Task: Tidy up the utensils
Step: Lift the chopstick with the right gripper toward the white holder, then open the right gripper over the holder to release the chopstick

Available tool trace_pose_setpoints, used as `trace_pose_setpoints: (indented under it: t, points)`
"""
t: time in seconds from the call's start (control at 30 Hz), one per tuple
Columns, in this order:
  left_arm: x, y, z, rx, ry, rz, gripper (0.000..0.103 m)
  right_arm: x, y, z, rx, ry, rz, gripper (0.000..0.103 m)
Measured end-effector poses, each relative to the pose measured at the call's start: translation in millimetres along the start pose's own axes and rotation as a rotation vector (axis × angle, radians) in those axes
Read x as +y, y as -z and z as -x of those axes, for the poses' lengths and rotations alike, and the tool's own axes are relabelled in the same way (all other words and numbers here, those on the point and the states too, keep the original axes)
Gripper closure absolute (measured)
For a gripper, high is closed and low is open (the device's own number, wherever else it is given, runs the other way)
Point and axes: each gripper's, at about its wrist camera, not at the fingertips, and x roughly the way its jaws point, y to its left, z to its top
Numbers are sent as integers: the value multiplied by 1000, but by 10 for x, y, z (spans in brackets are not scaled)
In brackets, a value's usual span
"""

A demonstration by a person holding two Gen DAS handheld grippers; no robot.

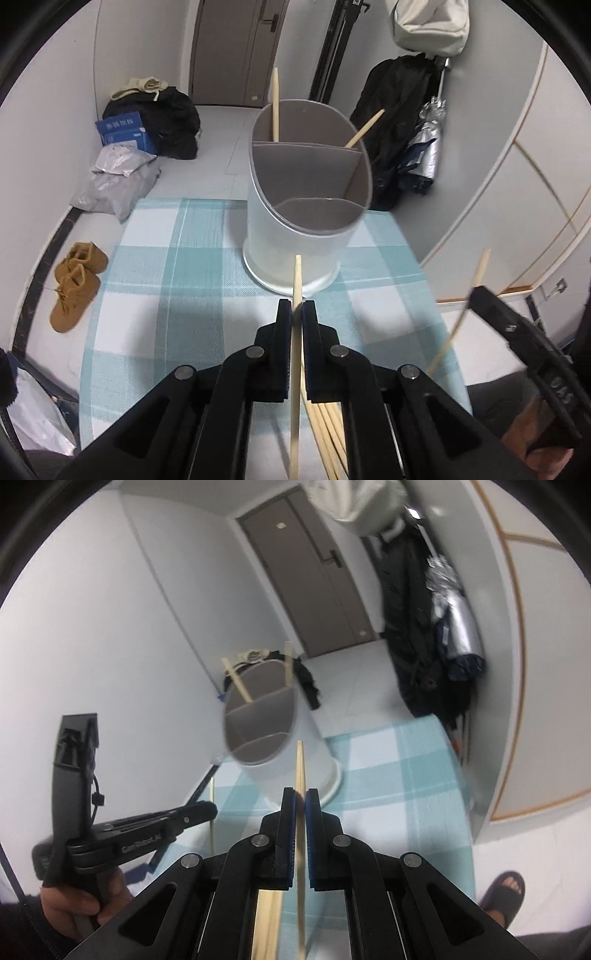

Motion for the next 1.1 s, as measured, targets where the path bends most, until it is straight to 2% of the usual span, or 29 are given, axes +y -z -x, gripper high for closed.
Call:
trace_pose_setpoints:
  t: [0.23,0.47,0.87,1.1]
  points:
    - [-128,40,197,-52,16,-35,102,195,80,9,19,19,62,99]
    - [-156,84,358,-85,23,-46,102,381,88,64,-3,24,127,99]
    - [-267,33,504,-76,65,-125,102,585,37,155,-62,17,165,99]
    - [-305,-69,544,-72,70,-124,102,669,-13,184,-83,-4,180,100]
